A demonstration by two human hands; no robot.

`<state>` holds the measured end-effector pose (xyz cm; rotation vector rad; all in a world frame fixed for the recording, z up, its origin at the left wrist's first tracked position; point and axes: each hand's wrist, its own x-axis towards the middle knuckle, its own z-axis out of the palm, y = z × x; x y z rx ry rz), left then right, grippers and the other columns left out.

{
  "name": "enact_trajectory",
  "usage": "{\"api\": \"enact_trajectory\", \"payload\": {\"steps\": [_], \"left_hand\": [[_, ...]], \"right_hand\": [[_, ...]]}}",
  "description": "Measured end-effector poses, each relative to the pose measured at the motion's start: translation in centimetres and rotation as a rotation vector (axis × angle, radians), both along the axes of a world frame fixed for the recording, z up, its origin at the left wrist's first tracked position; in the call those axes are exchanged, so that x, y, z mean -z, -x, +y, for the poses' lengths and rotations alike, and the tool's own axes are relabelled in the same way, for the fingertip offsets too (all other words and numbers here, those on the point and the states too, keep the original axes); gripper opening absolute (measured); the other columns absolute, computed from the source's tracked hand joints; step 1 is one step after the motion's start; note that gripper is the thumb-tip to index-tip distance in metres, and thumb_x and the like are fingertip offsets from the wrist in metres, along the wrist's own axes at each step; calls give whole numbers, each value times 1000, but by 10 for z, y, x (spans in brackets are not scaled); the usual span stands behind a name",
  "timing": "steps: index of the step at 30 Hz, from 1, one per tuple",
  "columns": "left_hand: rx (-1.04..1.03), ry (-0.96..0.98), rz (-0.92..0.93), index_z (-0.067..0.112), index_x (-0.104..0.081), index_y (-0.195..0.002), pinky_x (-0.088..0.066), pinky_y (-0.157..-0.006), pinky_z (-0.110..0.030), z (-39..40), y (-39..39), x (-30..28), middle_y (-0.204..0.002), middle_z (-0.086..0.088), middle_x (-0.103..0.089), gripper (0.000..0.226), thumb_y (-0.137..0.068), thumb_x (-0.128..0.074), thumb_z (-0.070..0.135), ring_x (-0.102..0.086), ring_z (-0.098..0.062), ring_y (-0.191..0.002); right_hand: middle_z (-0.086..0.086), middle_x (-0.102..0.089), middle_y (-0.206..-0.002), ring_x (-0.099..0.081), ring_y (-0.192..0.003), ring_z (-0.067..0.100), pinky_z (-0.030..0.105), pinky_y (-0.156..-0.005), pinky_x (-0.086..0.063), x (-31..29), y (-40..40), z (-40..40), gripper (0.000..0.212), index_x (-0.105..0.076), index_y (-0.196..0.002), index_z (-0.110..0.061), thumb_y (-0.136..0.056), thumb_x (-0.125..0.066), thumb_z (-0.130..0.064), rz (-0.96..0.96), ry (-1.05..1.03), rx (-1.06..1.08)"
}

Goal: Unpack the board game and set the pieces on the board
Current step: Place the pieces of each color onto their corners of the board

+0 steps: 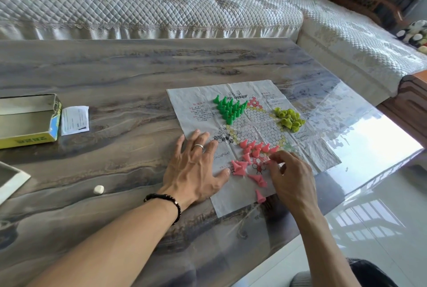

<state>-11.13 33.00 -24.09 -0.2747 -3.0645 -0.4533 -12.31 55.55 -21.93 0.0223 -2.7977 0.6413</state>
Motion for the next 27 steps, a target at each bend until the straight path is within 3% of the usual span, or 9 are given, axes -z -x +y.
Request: {"api": "enact_trajectory", "payload": {"steps": [9,13,17,22,27], "left_hand": [[-4,11,2,22,-23,-152,-7,-120,-51,1,1,1,-162,-6,-14,81,-85,-26,69,-2,-23,-150],[2,13,-4,22,-22,-152,-7,-119,-52,0,0,1,-162,-6,-13,81,-86,-26,68,-2,-23,-150],[1,10,-2,21,-23,-151,-6,-120,-51,1,0,0,-162,-7,-13,80,-87,-28,68,-2,-23,-150],[1,3,6,20,-23,-152,-5,-120,-51,0,-1,1,-162,-7,-13,80,-87,-28,68,-2,-23,-150],[3,12,0,20,-22,-152,-6,-120,-51,1,0,0,-162,-8,-13,80,-87,-28,67,-2,-23,-150]], "right_hand": [[-8,-66,-95,-57,-71,16,28,-59,-44,0,-3,2,9,-63,-97,-25,-88,-64,-24,19,-86,-59],[-3,-68,-94,-62,-81,22,28,-62,-41,-1,-2,-1,8,-62,-98,-20,-91,-60,-22,36,-182,-62],[0,-66,-96,-59,-80,21,28,-66,-39,-3,-1,1,17,-67,-105,-16,-93,-56,-20,-12,-124,-59],[1,-65,-78,-57,-65,16,33,-57,-48,-10,4,4,11,-67,-86,-12,-88,-57,-14,-87,-179,-165],[-9,-58,-63,-55,-60,4,21,-53,-38,-14,2,5,16,-62,-100,-19,-85,-66,-20,-129,12,-98]]}}
